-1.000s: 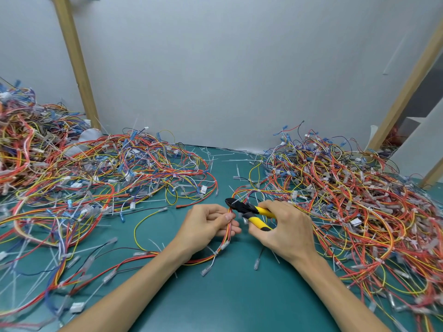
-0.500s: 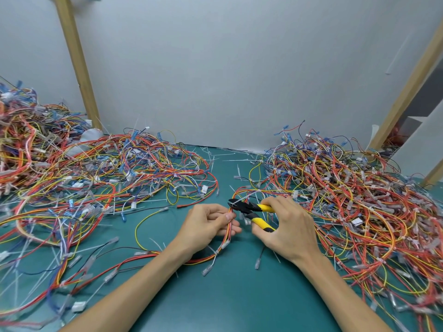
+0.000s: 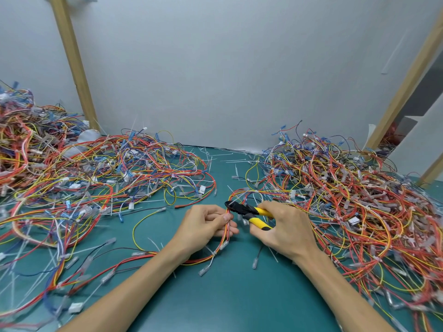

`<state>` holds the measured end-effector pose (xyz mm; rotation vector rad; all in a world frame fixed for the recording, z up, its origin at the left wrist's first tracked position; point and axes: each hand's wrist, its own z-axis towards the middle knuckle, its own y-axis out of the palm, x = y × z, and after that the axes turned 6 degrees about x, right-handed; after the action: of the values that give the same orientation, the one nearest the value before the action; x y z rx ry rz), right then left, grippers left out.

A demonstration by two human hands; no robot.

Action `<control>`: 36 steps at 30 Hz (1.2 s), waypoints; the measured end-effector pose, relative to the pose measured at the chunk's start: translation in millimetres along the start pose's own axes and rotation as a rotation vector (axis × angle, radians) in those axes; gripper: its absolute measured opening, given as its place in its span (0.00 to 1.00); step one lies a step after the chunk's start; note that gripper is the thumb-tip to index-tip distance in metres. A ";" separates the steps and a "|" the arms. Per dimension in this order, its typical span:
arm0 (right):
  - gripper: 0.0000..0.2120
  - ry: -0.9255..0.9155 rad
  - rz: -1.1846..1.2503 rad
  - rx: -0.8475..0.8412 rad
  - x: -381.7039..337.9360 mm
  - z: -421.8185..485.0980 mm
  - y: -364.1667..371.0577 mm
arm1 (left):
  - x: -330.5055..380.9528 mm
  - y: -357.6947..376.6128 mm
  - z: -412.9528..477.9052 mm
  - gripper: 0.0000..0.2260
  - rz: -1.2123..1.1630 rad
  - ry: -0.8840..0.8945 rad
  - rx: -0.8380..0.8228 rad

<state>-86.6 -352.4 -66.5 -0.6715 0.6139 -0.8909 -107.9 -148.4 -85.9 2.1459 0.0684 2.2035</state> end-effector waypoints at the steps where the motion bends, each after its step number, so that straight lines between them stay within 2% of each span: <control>1: 0.15 0.002 -0.002 -0.008 0.1 0.0 0.3 | 0.2 0.0 0.2 0.05 -0.002 0.000 0.000; 4: 0.14 -0.001 0.001 -0.034 1.6 -0.2 0.5 | 0.3 0.0 0.1 0.05 -0.001 0.000 0.000; 10: 0.20 0.032 0.024 -0.070 5.1 -1.1 2.9 | 0.0 -0.2 0.1 0.05 -0.009 0.007 0.010; 15: 0.14 0.110 0.005 0.000 11.7 -4.6 7.4 | 0.6 0.8 -0.9 0.05 -0.020 0.009 0.018; 20: 0.13 0.237 0.071 0.116 20.8 -4.7 9.5 | -0.5 1.9 -0.4 0.06 0.025 0.014 0.021; 23: 0.13 0.307 0.109 0.177 26.8 -3.5 9.7 | 3.6 0.7 1.4 0.06 0.124 0.054 -0.022; 27: 0.12 0.379 0.156 0.249 35.0 -1.4 11.6 | 23.4 6.5 15.2 0.05 0.479 0.165 -0.038; 31: 0.18 0.418 0.163 0.296 38.3 -0.4 13.6 | 45.4 21.1 35.9 0.06 0.590 0.101 -0.117; 36: 0.23 0.400 0.090 0.362 37.3 1.6 8.6 | 60.5 29.5 53.8 0.07 0.749 0.138 -0.148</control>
<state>-63.0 -379.8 -79.3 -0.1361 0.8055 -1.0277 -56.1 -173.9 -21.8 2.1512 -1.0114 2.5806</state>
